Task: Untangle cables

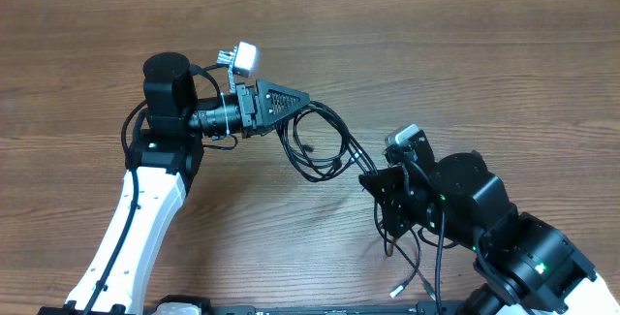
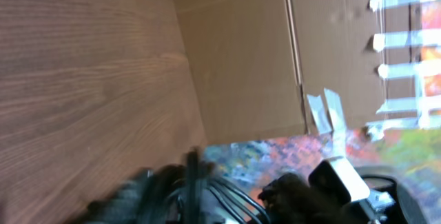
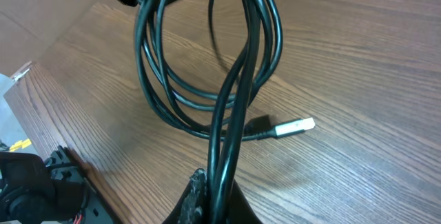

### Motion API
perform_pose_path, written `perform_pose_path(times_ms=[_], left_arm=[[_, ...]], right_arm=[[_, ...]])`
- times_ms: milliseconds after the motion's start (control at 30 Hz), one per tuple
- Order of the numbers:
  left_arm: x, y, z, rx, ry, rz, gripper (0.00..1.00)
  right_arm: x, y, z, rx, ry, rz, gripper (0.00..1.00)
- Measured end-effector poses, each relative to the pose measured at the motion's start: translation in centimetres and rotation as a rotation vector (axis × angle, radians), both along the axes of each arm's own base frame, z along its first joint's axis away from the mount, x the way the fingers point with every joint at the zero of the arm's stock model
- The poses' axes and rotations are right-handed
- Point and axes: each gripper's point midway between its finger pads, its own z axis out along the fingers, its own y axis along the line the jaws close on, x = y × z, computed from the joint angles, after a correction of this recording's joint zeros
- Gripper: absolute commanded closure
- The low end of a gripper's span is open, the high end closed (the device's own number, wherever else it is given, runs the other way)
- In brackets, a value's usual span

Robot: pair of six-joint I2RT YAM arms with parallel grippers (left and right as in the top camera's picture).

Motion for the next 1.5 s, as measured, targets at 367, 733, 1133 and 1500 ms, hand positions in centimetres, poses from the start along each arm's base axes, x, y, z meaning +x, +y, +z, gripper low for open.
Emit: perform_pose_path(times_ms=[367,733,1133,1500], left_arm=[[-1.8,0.3,-3.8,0.081,0.127,-0.017,0.00],[-3.9,4.3,-12.8,0.460,0.465,0.204,0.00],[-5.5,3.3,-13.7,0.522,0.505,0.166,0.00],[-7.6,0.1,-13.3,0.505,0.524,0.063,0.17]], right_arm=[[0.7,0.5,0.8,0.025,-0.036,-0.006,0.96],[1.2,0.1,0.9,0.014,-0.052,-0.034,0.96],[1.7,0.4,-0.2,-0.014,-0.027,-0.040,0.96],[1.9,0.5,-0.5,-0.022,-0.017,-0.040,0.96]])
